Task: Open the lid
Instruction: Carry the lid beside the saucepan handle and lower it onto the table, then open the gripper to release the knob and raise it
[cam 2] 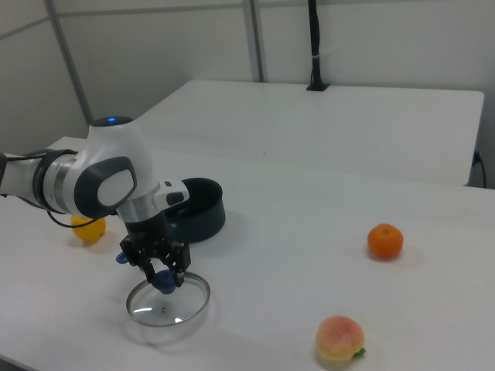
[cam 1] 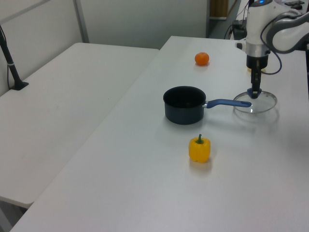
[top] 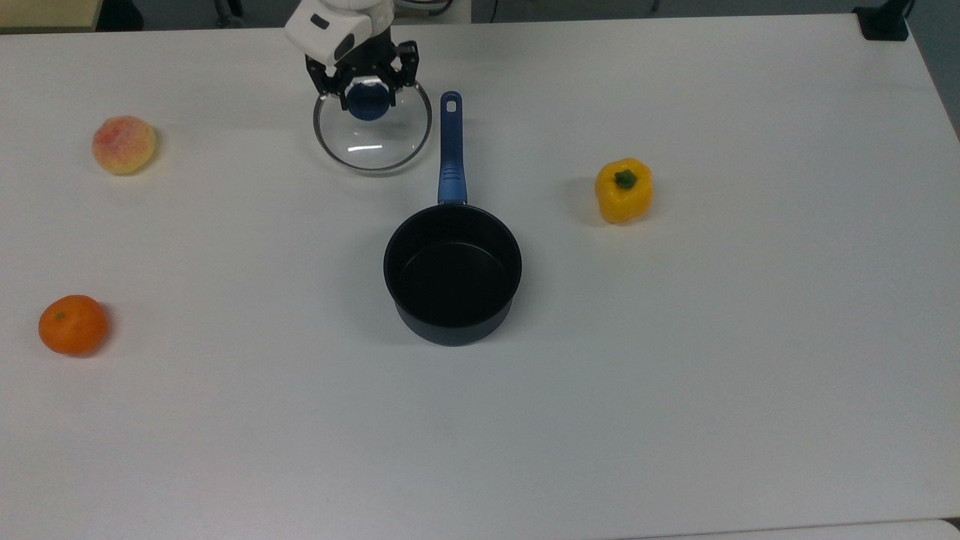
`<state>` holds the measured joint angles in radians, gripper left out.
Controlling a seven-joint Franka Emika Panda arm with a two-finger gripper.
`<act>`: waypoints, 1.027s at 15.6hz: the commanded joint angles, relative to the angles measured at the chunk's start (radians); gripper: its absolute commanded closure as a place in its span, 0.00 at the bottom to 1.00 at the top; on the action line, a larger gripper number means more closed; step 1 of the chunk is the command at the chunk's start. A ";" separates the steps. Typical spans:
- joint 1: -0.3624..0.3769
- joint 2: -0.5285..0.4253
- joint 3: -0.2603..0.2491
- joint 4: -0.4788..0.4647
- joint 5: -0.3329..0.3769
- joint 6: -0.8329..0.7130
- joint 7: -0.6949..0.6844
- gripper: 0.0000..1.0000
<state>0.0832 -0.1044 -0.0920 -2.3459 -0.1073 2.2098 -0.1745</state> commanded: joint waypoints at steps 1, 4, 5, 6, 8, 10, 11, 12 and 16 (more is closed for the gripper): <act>0.013 0.002 0.008 -0.029 0.001 0.083 0.066 0.91; 0.015 0.020 0.026 -0.029 0.001 0.096 0.119 0.88; 0.015 0.025 0.031 -0.027 0.001 0.103 0.130 0.87; 0.015 0.029 0.032 -0.027 0.001 0.105 0.135 0.80; 0.015 0.031 0.034 -0.027 0.001 0.105 0.138 0.59; 0.015 0.031 0.035 -0.026 0.001 0.102 0.138 0.42; 0.015 0.031 0.035 -0.024 0.001 0.099 0.138 0.36; 0.015 0.031 0.035 -0.024 0.001 0.094 0.138 0.30; 0.013 0.028 0.035 -0.020 0.001 0.090 0.138 0.00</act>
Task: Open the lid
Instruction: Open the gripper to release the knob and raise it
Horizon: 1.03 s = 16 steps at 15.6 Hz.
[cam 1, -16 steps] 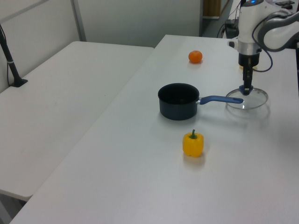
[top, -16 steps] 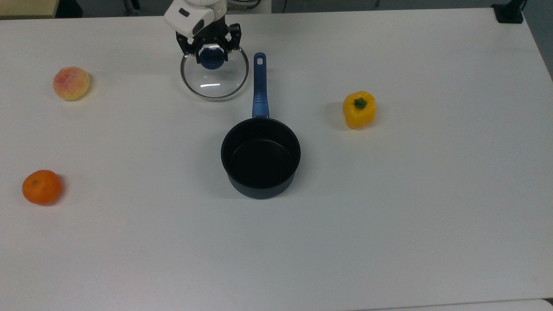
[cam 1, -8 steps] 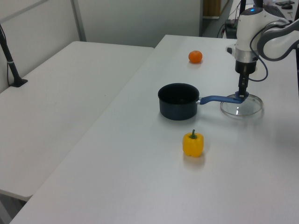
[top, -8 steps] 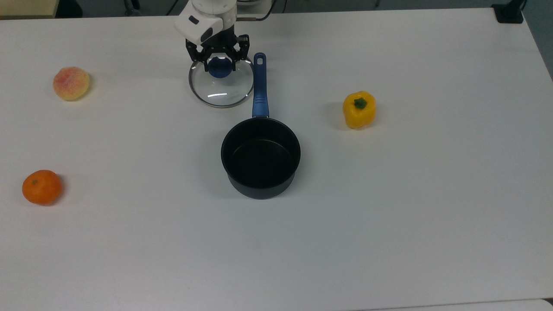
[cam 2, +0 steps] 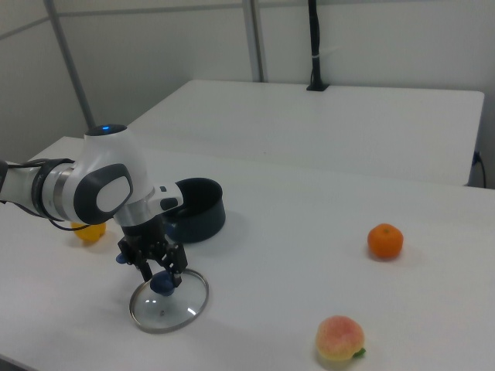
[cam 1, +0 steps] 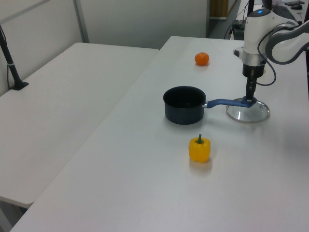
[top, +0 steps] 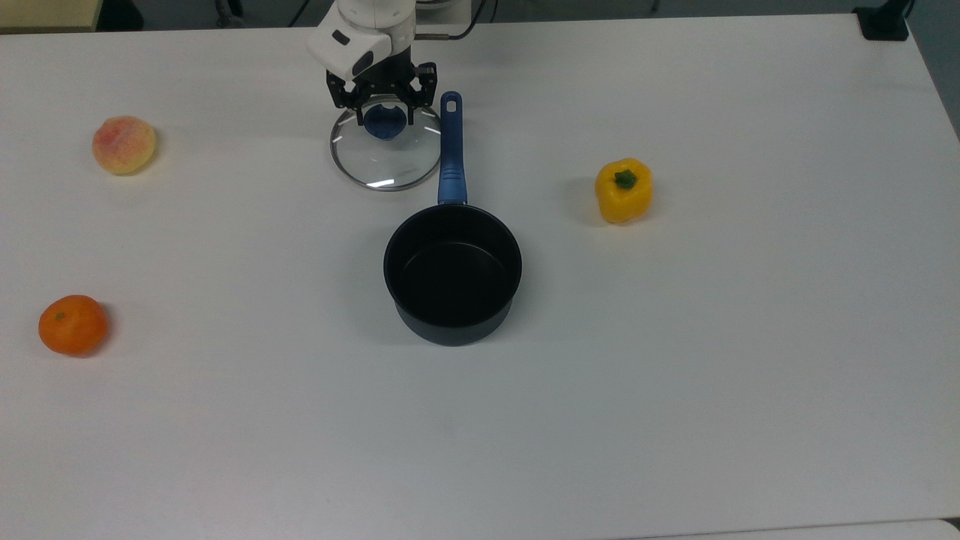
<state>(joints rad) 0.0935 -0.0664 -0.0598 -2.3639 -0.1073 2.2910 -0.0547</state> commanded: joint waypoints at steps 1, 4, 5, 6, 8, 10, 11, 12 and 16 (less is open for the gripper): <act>0.003 -0.012 0.003 0.000 0.001 0.007 0.019 0.00; -0.009 -0.016 0.001 0.058 0.001 -0.098 0.016 0.00; -0.012 -0.021 0.001 0.098 -0.002 -0.158 0.009 0.00; -0.020 -0.029 0.000 0.136 -0.003 -0.210 0.004 0.00; -0.035 -0.032 -0.002 0.265 -0.002 -0.344 0.003 0.00; -0.035 -0.027 -0.005 0.365 0.015 -0.422 0.009 0.00; -0.034 -0.026 -0.002 0.406 0.020 -0.447 0.016 0.00; -0.031 -0.027 0.003 0.449 0.030 -0.479 0.019 0.00; -0.032 -0.024 0.006 0.642 0.165 -0.623 0.024 0.00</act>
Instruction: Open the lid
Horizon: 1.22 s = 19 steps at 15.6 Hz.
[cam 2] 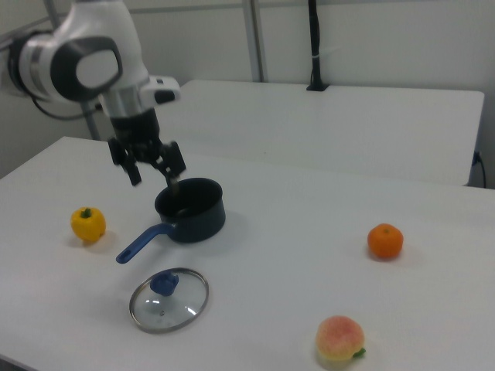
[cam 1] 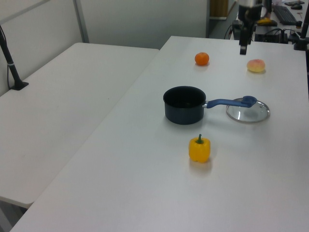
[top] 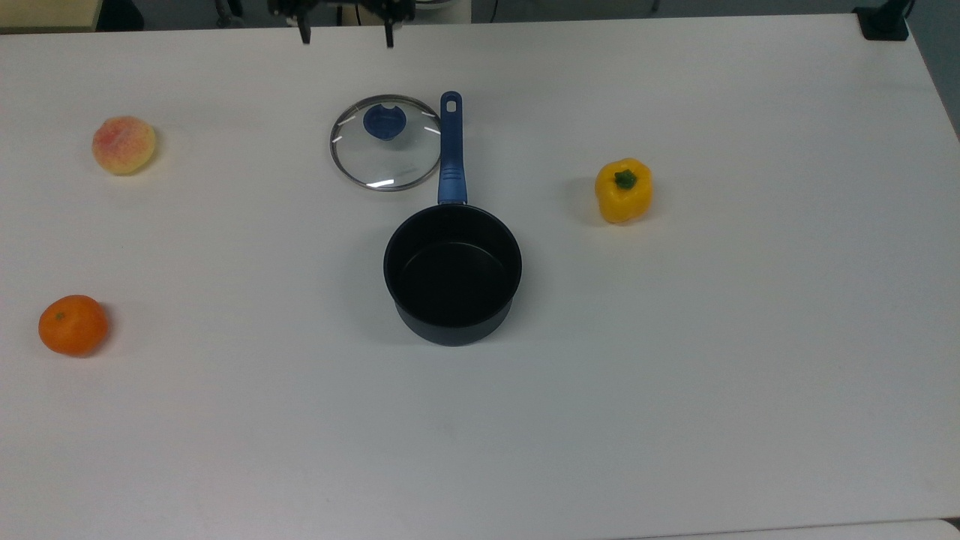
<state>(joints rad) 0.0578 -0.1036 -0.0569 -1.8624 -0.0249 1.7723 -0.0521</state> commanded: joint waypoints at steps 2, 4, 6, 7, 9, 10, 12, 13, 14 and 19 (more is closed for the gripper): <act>0.002 0.018 0.003 0.196 0.132 -0.123 0.050 0.00; 0.007 0.018 0.034 0.212 0.152 -0.139 0.163 0.00; -0.001 0.028 0.081 0.212 0.139 -0.128 0.237 0.00; -0.001 0.038 0.086 0.210 0.138 -0.128 0.244 0.00; 0.000 0.045 0.088 0.209 0.125 -0.123 0.230 0.00; 0.000 0.050 0.088 0.209 0.106 -0.105 0.216 0.00; 0.004 0.054 0.086 0.204 0.083 -0.030 0.163 0.00; 0.004 0.067 0.084 0.206 0.080 -0.019 0.125 0.00; 0.004 0.076 0.083 0.207 0.062 -0.017 0.076 0.00; 0.007 0.084 0.061 0.210 0.023 0.010 -0.049 0.00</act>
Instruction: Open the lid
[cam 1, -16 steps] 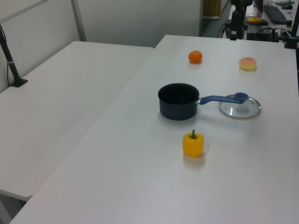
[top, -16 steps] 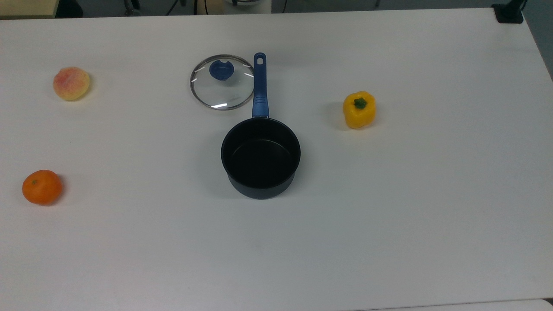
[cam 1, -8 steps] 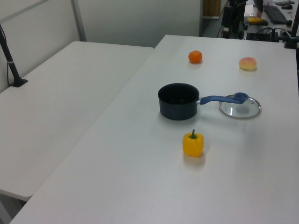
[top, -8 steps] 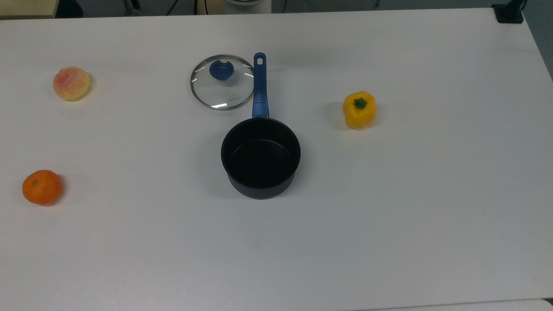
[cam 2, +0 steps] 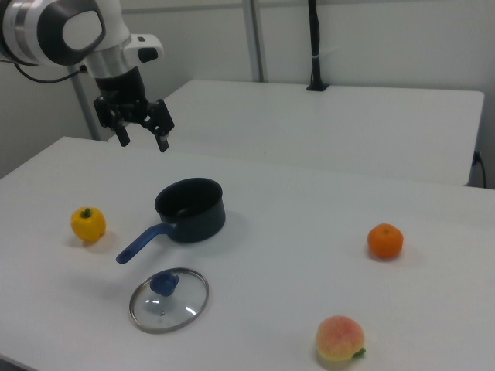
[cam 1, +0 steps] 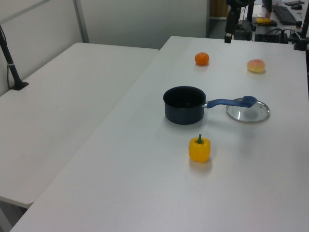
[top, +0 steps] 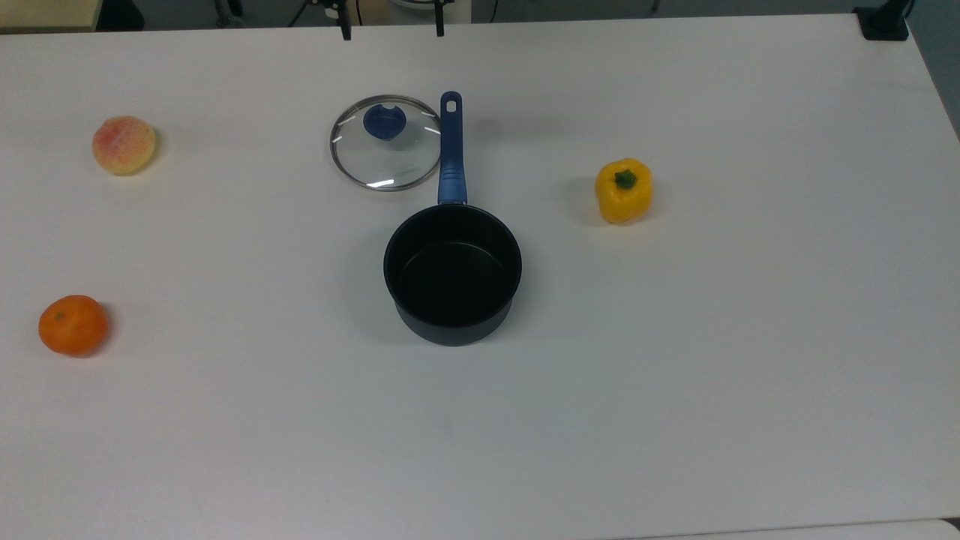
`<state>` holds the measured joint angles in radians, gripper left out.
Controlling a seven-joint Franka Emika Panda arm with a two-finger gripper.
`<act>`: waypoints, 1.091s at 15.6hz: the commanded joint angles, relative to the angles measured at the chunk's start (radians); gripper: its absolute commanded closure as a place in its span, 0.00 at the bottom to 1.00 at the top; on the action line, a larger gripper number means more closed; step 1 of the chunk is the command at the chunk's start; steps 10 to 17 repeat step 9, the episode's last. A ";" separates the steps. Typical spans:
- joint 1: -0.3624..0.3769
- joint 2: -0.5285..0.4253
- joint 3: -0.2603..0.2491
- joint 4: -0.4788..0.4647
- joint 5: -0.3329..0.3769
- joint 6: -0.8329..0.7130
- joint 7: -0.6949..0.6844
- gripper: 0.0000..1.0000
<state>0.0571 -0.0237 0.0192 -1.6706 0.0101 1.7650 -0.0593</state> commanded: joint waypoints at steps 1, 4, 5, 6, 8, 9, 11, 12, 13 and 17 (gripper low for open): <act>0.007 0.004 -0.015 0.017 -0.012 0.019 -0.043 0.00; 0.007 0.004 -0.015 0.017 -0.010 0.019 -0.042 0.00; 0.007 0.004 -0.015 0.017 -0.010 0.019 -0.037 0.00; 0.009 0.002 -0.015 0.017 -0.010 0.019 -0.036 0.00; 0.009 0.002 -0.015 0.017 -0.010 0.019 -0.034 0.00; 0.009 0.001 -0.015 0.015 -0.010 0.018 -0.034 0.00; 0.009 0.001 -0.015 0.015 -0.010 0.018 -0.034 0.00; 0.009 0.001 -0.015 0.015 -0.010 0.018 -0.034 0.00; 0.009 0.001 -0.015 0.015 -0.010 0.018 -0.034 0.00; 0.009 0.001 -0.015 0.015 -0.010 0.018 -0.034 0.00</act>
